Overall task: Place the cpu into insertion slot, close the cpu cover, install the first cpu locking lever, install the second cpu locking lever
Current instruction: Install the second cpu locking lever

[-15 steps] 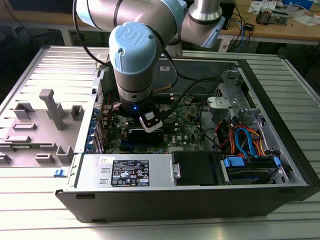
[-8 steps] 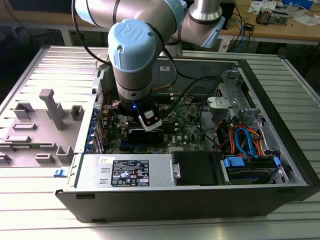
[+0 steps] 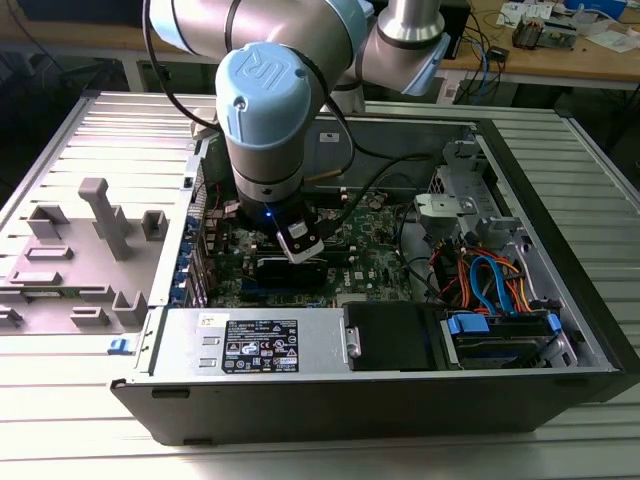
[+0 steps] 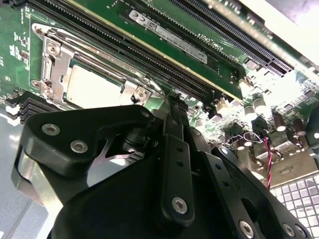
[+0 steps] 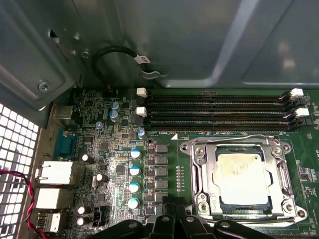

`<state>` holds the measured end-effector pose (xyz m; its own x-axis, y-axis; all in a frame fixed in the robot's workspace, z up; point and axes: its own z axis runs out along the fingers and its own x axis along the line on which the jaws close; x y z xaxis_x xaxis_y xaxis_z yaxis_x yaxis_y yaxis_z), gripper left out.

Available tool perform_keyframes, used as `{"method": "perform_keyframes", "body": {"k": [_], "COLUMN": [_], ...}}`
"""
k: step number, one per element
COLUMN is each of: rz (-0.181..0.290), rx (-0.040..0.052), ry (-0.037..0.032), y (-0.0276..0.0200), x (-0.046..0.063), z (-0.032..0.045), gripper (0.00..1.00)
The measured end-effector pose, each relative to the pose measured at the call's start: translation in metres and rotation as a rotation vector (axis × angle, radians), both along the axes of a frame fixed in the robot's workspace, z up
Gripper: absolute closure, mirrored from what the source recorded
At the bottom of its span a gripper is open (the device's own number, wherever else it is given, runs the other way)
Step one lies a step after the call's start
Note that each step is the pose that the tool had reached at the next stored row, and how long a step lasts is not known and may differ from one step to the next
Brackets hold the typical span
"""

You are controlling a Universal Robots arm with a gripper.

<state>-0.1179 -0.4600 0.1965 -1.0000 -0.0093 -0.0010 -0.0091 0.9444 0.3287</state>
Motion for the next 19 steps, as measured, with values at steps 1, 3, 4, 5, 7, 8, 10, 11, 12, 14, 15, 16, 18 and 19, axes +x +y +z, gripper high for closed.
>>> {"method": "perform_keyframes", "body": {"k": [1,3,4,5,7,8,10,11,12,14,15,16,18,19], "rz": [0.000,0.000,0.000,0.000,0.000,0.000,0.000,0.000,0.000,0.000,0.000,0.000,0.000,0.000], "rx": [0.0002,0.0015,0.0031,0.0051,0.0098,0.0122,0.0156,0.0160,0.0160,0.0164,0.0176,0.0206,0.0219,0.0220], "ry": [0.0000,0.0001,0.0003,0.0005,0.0005,0.0004,0.0005,0.0009,0.0014,0.0017,0.0012,0.0000,-0.0006,-0.0007], "y": [0.0000,-0.0001,-0.0002,-0.0002,-0.0002,-0.0002,-0.0002,-0.0001,0.0000,-0.0003,-0.0004,0.0000,0.0002,0.0001], "x": [0.000,0.000,0.000,0.000,0.000,0.000,0.000,0.000,0.000,0.000,0.000,0.000,0.000,0.000], "z": [-0.0001,-0.0008,-0.0014,-0.0021,-0.0038,-0.0048,-0.0062,-0.0063,-0.0063,-0.0054,-0.0047,-0.0015,0.0060,0.0092], "gripper": [0.89,0.89,0.89,0.89,0.89,0.89,0.89,0.89,0.89,0.89,0.89,0.89,0.89,0.89]}}
